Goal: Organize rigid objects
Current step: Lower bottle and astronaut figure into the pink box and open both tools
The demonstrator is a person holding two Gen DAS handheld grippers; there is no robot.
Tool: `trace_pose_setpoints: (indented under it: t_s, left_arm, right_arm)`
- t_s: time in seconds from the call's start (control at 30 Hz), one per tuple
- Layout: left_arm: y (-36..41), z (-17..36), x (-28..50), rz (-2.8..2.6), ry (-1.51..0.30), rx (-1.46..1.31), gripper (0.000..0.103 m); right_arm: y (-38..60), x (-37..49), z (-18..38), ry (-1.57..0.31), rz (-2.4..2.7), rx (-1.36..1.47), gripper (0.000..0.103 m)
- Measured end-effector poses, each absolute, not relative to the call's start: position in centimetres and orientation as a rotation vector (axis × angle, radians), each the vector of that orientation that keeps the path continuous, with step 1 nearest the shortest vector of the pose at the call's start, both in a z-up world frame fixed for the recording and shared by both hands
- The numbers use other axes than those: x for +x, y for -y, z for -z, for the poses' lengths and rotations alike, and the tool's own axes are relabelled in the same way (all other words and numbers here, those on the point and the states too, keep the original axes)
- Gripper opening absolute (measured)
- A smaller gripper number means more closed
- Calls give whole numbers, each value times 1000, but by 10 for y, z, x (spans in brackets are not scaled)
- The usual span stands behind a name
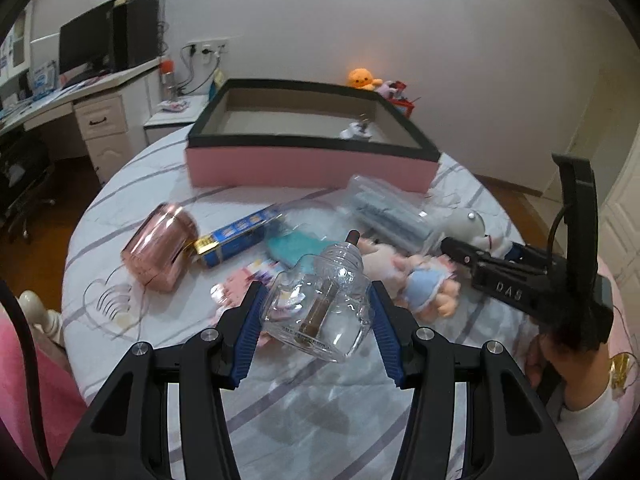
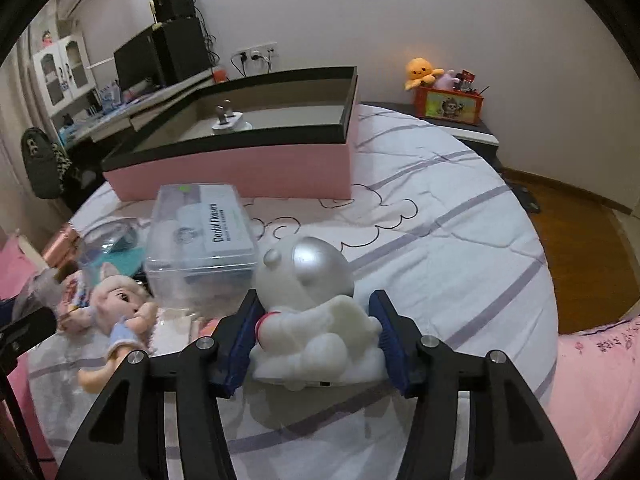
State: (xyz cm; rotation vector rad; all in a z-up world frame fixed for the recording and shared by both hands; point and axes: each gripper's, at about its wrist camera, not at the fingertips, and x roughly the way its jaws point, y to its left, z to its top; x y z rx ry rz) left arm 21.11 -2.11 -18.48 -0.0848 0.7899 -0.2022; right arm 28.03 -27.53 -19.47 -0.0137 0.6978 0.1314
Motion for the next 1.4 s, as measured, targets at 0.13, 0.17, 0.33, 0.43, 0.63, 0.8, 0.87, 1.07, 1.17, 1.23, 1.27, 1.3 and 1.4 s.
trace_pose_setpoints:
  t_s: [0.13,0.17,0.33,0.43,0.63,0.8,0.87,1.07,1.17,1.23,1.27,1.3,1.4]
  left_arm:
    - [28,175,222,229,-775,-73,52]
    - [28,173,226,236,-773,-75,52]
    - [25,156,256,282,-770,-103,52]
    - [28,146,282,269,-760,-72,52]
    - [29,138,350,233,-787,-32,52]
    - [29,150,407,207,-843,-16,53]
    - [30,159,421,208,-873,-11,52]
    - [36,182,438,183,-912,19,53]
    - [35,187,440,174,-930,9,55]
    - [34,182,434,176,-912,10,67]
    - [33,175,427,163,-881,20,70]
    - [32,171,421,151,-854,32,75]
    - [27,148,391,127,-755,50,86]
  right_arm:
    - [278,269,184,-649,-144,15,56]
    - [278,268,179,-637,-148,18,56]
    - [269,273,155,-595,-205,21,56]
    - [256,287,140,-576,-240,0,56]
    - [238,335,112,-548,-243,-50,56]
    - [231,383,112,-569,-187,-105,56]
    - [228,403,121,-595,-162,-132,56]
    - [226,420,140,-619,-103,-207,56]
    - [230,420,144,-609,-99,-212,56]
    - [230,415,143,-600,-90,-209,65]
    - [231,411,140,-592,-101,-194,69]
    - [231,407,136,-579,-112,-183,81]
    - [228,387,121,-517,-86,-194,86]
